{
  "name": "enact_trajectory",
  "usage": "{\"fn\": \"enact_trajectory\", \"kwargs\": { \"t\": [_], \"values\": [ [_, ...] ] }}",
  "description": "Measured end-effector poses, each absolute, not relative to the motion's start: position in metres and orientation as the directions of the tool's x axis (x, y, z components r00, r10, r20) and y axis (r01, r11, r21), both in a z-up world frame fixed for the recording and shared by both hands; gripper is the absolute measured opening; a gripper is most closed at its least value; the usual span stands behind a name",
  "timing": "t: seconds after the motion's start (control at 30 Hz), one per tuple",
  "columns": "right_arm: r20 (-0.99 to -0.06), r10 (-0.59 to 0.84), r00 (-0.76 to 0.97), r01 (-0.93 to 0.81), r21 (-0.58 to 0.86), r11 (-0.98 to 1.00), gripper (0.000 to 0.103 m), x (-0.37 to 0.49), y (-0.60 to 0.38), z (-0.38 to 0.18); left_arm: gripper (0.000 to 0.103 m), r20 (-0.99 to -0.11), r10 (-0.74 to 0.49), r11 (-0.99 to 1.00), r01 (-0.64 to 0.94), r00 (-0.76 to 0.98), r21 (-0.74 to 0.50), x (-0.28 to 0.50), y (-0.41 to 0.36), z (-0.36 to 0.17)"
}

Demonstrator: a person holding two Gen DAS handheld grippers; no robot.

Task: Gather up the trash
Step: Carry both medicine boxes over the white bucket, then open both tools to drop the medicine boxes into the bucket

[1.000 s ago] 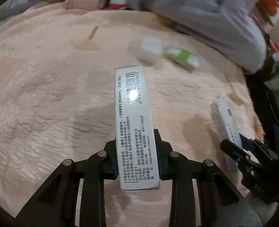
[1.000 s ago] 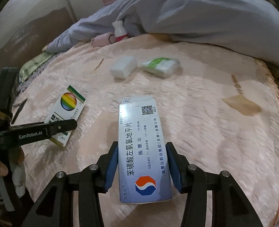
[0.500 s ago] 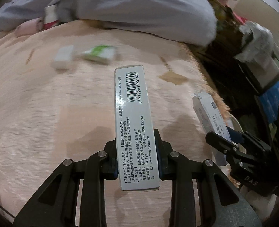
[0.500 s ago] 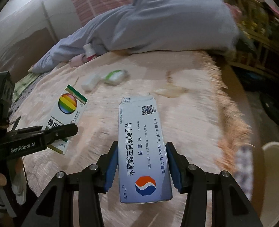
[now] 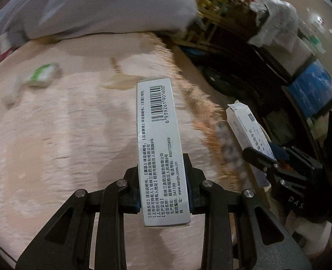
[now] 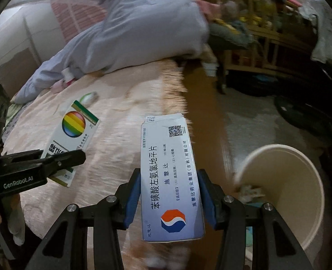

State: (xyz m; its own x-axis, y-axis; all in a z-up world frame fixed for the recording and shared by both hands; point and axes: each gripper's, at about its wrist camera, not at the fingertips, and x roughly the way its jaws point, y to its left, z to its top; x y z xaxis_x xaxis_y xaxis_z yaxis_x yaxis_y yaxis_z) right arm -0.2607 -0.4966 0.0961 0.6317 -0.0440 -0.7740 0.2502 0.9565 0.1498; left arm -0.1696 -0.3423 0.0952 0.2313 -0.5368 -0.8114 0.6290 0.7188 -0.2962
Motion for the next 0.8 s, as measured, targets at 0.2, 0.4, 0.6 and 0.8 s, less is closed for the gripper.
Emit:
{"fn": "enact_trajectory", "kwargs": {
  "t": [0.2, 0.4, 0.6, 0.8],
  "values": [
    [-0.790, -0.112, 0.602, 0.334, 0.122, 0.935, 0.047, -0.289, -0.540, 0.093, 0.026, -0.808, -0.564, 0.659, 0.681, 0.167, -0.319, -0.186, -0.391, 0.092],
    [-0.821, -0.155, 0.550, 0.420, 0.112, 0.901, 0.047, -0.311, -0.583, 0.074, 0.026, -0.797, -0.597, 0.595, 0.714, 0.085, -0.369, -0.200, -0.433, 0.092],
    [-0.845, -0.161, 0.510, 0.521, 0.154, 0.839, 0.047, -0.331, -0.624, 0.048, 0.026, -0.795, -0.607, 0.536, 0.740, 0.002, -0.408, -0.212, -0.474, 0.084],
    [-0.863, -0.162, 0.479, 0.577, 0.170, 0.799, 0.047, -0.346, -0.647, 0.034, 0.027, -0.793, -0.608, 0.502, 0.752, -0.045, -0.427, -0.222, -0.504, 0.074]
  ]
}}
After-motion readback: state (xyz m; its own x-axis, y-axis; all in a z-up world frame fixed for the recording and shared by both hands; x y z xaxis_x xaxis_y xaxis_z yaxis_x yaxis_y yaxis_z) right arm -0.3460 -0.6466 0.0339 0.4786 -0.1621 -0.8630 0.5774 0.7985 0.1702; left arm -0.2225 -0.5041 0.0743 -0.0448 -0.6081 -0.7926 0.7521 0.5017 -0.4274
